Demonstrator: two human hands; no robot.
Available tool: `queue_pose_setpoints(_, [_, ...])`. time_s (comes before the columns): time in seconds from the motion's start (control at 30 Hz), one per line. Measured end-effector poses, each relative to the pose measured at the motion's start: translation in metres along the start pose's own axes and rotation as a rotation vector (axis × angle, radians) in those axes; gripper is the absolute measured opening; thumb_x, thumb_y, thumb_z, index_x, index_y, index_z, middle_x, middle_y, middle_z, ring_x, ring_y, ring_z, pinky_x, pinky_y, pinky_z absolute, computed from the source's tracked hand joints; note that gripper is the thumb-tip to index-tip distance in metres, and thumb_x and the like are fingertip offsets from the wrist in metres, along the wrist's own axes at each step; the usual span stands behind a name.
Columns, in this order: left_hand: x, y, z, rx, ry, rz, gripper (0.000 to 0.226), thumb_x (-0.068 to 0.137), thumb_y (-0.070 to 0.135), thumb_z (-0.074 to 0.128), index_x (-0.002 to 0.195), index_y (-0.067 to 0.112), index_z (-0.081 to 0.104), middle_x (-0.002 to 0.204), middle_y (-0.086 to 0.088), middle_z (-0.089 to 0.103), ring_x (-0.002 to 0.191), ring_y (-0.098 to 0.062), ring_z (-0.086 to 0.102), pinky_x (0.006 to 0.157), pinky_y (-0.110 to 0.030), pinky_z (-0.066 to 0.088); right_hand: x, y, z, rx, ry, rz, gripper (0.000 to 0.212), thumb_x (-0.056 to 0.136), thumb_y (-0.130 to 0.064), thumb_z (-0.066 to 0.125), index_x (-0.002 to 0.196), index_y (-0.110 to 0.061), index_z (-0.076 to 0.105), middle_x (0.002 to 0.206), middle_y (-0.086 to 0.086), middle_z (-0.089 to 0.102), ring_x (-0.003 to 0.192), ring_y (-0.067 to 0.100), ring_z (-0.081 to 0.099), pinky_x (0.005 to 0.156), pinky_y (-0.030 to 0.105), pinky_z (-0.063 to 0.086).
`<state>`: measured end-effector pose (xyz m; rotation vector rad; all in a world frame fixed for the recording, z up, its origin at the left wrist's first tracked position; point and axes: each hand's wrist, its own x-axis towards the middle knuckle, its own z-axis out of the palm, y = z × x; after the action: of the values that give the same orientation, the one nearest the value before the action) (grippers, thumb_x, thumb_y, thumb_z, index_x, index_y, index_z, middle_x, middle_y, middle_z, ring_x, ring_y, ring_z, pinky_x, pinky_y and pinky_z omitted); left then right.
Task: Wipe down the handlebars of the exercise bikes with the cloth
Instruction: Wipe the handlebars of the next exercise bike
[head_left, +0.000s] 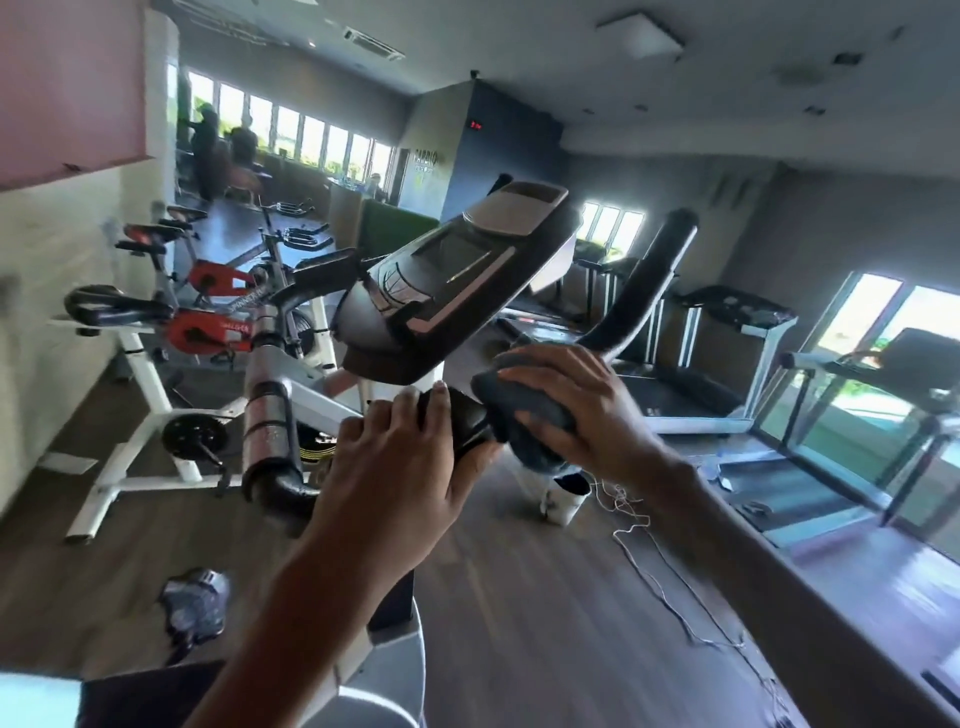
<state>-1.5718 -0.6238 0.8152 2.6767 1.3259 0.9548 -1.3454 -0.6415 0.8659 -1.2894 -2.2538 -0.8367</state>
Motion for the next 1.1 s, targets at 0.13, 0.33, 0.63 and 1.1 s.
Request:
queue_pose_setpoints(0.13, [-0.002,0.000,-0.003,0.014,-0.012,-0.010,0.080,0.094,0.063,0.022,0.125,0.000,0.059,0.106,-0.021,0.068,0.092,-0.038,0.066,0.073,-0.047,0.054,0.009,0.010,-0.007,-0.010,0.109,0.162,0.034,0.092,-0.033,0.053,0.120,-0.018,0.065,0.124,0.001,0.062,0.117,0.020,0.055,0.099,0.047,0.043])
queue_pose_setpoints(0.33, [-0.003,0.000,-0.002,-0.032,0.006,-0.008,0.082,0.093,0.065,0.022,0.126,0.000,0.058,0.112,-0.021,0.068,0.101,-0.038,0.066,0.080,-0.050,0.054,0.001,0.019,-0.011,0.019,0.041,0.028,0.034,0.094,-0.032,0.056,0.125,-0.020,0.061,0.130,0.000,0.059,0.120,0.018,0.053,0.103,0.039,0.042])
queue_pose_setpoints(0.63, [-0.002,-0.002,0.004,-0.068,0.051,-0.011,0.098,0.084,0.079,0.006,0.141,0.011,0.046,0.138,-0.011,0.055,0.122,-0.029,0.055,0.098,-0.047,0.047,-0.006,0.041,-0.019,0.023,0.101,0.021,0.034,0.095,-0.032,0.053,0.123,-0.016,0.062,0.128,0.003,0.061,0.119,0.020,0.055,0.104,0.036,0.041])
queue_pose_setpoints(1.1, [-0.016,-0.033,0.006,-0.403,0.119,0.147,0.067,0.096,0.063,0.024,0.141,0.021,0.049,0.140,0.004,0.055,0.130,-0.006,0.046,0.113,-0.034,0.034,0.009,0.030,-0.013,0.063,0.199,0.175,0.032,0.091,-0.023,0.058,0.120,-0.011,0.062,0.117,0.004,0.063,0.107,0.017,0.057,0.099,0.026,0.042])
